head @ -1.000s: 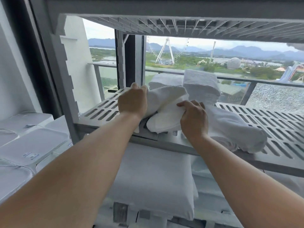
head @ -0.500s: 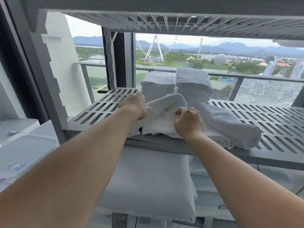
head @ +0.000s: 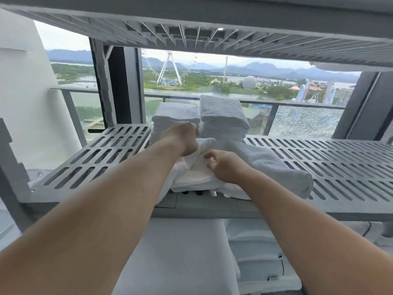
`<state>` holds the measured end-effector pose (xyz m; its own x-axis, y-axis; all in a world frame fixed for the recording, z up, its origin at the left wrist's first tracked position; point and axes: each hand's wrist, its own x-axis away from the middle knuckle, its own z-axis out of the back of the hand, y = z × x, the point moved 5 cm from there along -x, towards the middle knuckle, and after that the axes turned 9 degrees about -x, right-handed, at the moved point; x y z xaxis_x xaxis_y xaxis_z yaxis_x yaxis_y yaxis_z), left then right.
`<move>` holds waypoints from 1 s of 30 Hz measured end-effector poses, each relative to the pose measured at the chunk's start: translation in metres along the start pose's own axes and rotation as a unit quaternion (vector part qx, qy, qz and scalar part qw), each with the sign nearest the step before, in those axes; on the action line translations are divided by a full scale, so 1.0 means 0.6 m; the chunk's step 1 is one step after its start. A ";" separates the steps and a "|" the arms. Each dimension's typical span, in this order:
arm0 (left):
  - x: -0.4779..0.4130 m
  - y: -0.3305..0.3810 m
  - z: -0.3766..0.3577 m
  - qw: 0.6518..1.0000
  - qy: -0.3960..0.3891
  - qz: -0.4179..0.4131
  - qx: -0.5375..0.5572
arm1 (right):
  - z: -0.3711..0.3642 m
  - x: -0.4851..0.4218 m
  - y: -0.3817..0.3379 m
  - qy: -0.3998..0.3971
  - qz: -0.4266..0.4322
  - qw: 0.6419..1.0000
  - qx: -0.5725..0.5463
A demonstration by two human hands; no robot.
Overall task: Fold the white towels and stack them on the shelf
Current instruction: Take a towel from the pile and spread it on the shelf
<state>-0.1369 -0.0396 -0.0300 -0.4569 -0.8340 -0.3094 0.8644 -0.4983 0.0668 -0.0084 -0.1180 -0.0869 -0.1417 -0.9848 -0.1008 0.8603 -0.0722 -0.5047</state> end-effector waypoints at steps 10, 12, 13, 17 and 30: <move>-0.046 0.148 -0.050 0.996 0.003 -0.087 0.002 | 0.079 0.019 0.152 0.109 -0.201 0.957 0.181; -0.052 0.176 -0.069 0.994 0.003 -0.100 -0.055 | 0.084 0.026 0.187 0.096 -0.221 0.957 0.163; -0.057 0.188 -0.075 0.993 -0.003 -0.100 -0.067 | 0.090 0.029 0.199 0.110 -0.201 0.960 0.158; -0.079 0.224 -0.095 0.996 -0.035 -0.056 -0.060 | 0.137 0.040 0.235 0.216 -0.108 0.958 0.153; -0.126 0.403 -0.092 0.999 -0.051 -0.014 -0.006 | 0.288 0.061 0.431 0.320 0.021 0.937 0.140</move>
<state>0.1180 -0.0839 -0.0431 -0.4994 -0.8401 -0.2118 0.8533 -0.5192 0.0472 0.2933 -0.2002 -0.0729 -0.2920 -0.6975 -0.6543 0.9538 -0.1619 -0.2531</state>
